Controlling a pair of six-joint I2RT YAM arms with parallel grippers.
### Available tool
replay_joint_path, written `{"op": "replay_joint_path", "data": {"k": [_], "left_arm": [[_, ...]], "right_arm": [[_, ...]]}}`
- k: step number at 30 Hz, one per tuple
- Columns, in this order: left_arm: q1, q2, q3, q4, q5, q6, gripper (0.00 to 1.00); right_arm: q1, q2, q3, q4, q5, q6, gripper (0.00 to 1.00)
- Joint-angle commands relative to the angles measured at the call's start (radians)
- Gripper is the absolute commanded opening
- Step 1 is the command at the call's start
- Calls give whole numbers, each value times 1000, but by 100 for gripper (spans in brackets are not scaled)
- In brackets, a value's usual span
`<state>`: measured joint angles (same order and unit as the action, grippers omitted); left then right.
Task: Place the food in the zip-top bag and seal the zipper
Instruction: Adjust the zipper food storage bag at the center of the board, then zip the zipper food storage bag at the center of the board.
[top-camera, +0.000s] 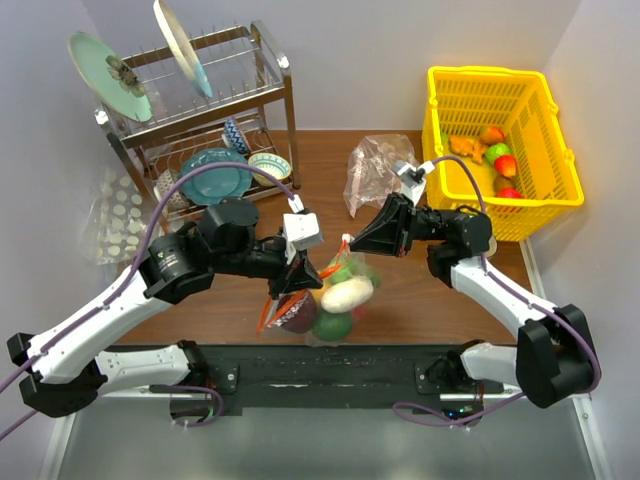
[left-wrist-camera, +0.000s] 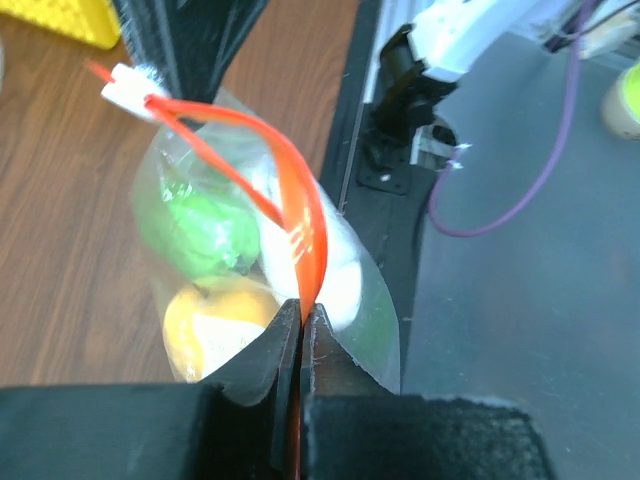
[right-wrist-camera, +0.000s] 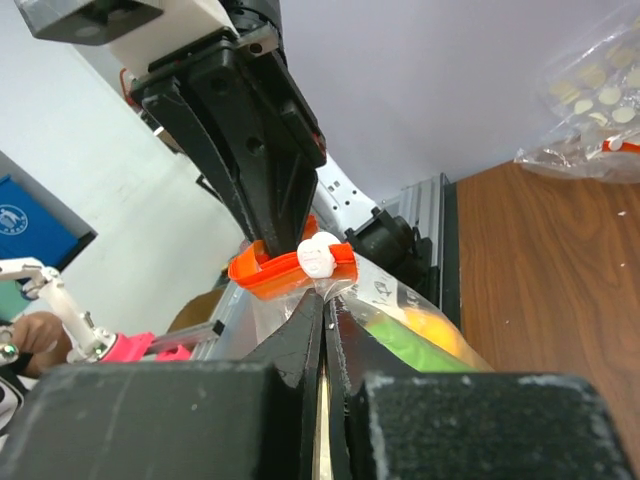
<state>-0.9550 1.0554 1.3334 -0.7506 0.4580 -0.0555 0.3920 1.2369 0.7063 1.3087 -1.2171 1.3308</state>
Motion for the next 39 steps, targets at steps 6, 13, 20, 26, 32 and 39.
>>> {"op": "replay_joint_path", "data": {"k": [6, 13, 20, 26, 32, 39], "left_arm": [[13, 12, -126, 33, -232, -15, 0], [42, 26, -123, 22, -315, -29, 17], [74, 57, -116, 42, -268, -27, 53], [96, 90, -67, 98, -211, -21, 59], [113, 161, 22, 137, -167, -4, 51], [131, 282, 113, 132, -125, 3, 53]], "right_arm": [[8, 85, -96, 305, 100, -76, 0], [15, 56, -85, -167, 171, -379, 0], [65, -131, -30, -838, 361, -918, 0], [64, -123, -51, -870, 353, -944, 0], [65, -152, -54, -879, 352, -949, 0], [65, -178, -54, -891, 355, -952, 0]]}}
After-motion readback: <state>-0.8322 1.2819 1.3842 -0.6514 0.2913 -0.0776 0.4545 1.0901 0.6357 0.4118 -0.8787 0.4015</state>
